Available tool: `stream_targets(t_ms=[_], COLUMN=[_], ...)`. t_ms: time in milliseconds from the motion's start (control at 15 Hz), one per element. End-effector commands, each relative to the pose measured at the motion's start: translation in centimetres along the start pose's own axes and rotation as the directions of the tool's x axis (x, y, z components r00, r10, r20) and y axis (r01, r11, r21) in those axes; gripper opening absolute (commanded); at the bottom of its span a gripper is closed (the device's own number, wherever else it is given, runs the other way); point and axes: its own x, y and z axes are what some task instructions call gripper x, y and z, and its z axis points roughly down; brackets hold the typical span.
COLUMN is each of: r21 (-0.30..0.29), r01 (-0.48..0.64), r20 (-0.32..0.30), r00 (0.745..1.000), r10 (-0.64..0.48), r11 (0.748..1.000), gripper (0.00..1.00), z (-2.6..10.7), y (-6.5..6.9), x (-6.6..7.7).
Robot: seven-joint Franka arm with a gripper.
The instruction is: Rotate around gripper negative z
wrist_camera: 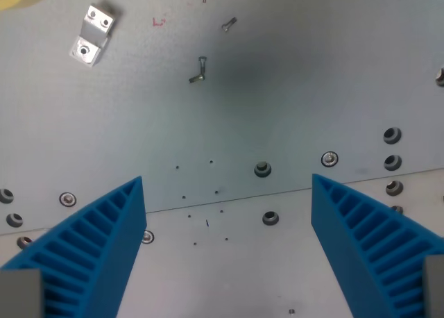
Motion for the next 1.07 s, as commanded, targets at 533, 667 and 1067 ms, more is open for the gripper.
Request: stream_targets(t_ms=[533,667,1067], r21=[-0.001,-0.001,-0.002], r01=[0.224,0.25,0.326], r20=[-0.006,-0.006,-0.006], r00=[0.975,0.968,0.945], r10=[-0.224,-0.25,-0.326], r11=[0.975,0.968,0.945], gripper=[1.0,1.0,1.0], z=[-0.27,-0.27,-0.27], y=[0.02,0.02,0.02], x=[-0.03,-0.03,-0.03])
